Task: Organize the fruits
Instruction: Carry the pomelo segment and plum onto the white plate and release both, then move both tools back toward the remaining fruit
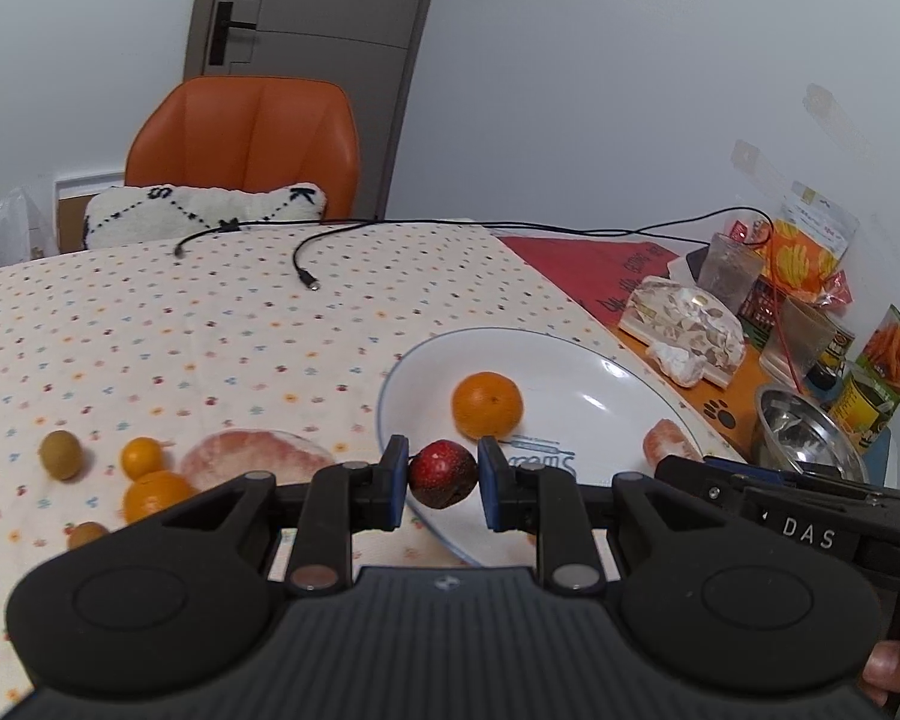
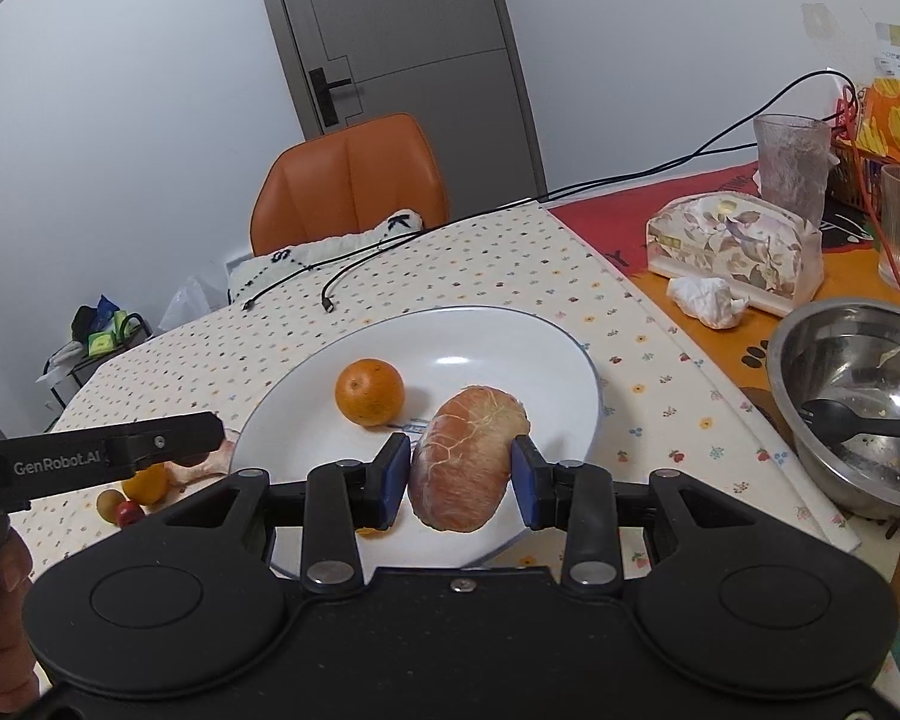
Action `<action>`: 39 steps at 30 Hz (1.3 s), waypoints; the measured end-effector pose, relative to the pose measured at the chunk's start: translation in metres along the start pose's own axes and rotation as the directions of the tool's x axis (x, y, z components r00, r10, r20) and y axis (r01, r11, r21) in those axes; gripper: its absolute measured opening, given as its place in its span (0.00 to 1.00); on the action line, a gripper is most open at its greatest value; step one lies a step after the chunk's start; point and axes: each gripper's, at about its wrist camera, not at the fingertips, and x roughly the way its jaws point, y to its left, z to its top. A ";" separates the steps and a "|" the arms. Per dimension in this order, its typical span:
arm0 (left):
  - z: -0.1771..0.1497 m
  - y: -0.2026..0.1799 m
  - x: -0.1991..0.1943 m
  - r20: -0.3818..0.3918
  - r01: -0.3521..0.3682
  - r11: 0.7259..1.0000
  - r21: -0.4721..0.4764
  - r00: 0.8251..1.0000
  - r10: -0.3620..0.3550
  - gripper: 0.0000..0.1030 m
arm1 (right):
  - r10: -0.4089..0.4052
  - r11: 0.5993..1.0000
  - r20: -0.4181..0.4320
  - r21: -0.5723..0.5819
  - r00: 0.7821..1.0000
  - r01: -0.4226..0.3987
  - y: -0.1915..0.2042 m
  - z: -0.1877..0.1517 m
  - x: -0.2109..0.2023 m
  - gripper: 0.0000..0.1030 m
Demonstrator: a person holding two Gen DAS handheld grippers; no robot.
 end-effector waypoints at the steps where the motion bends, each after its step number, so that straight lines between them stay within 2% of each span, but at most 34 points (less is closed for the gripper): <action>1: 0.000 -0.001 0.002 -0.003 0.001 1.000 0.002 1.000 -0.001 0.22 | -0.001 1.000 0.000 0.001 1.000 0.001 -0.001 0.000 0.001 0.34; 8: 0.000 -0.009 0.016 -0.023 0.017 1.000 0.009 1.000 -0.017 0.23 | 0.008 1.000 -0.004 0.015 1.000 -0.007 -0.007 0.000 0.005 0.35; 15: -0.001 -0.006 0.016 -0.030 -0.011 1.000 0.002 0.999 0.011 0.31 | 0.020 1.000 0.015 0.017 1.000 -0.020 -0.008 -0.003 0.004 0.50; 19: -0.003 0.002 0.010 -0.031 -0.036 0.999 -0.012 0.999 0.036 0.41 | 0.036 0.999 0.017 0.023 0.999 -0.037 -0.004 -0.005 0.003 0.58; 24: -0.004 0.014 -0.005 -0.006 -0.077 0.997 -0.023 0.997 0.077 0.57 | 0.063 0.998 0.045 -0.005 0.997 -0.063 0.009 -0.005 -0.003 0.77; 26: -0.006 0.020 -0.011 -0.002 -0.099 0.995 -0.031 0.995 0.099 0.63 | 0.081 0.997 0.052 -0.014 0.995 -0.080 0.015 -0.005 -0.005 0.80; 32: -0.012 0.041 -0.028 0.007 -0.141 0.988 -0.065 0.990 0.142 0.73 | 0.106 0.994 0.047 -0.030 0.993 -0.105 0.030 -0.009 -0.007 0.85; 39: -0.016 0.060 -0.045 0.017 -0.187 0.979 -0.085 0.982 0.189 0.75 | 0.134 0.989 0.052 -0.077 0.990 -0.130 0.047 -0.010 -0.009 0.91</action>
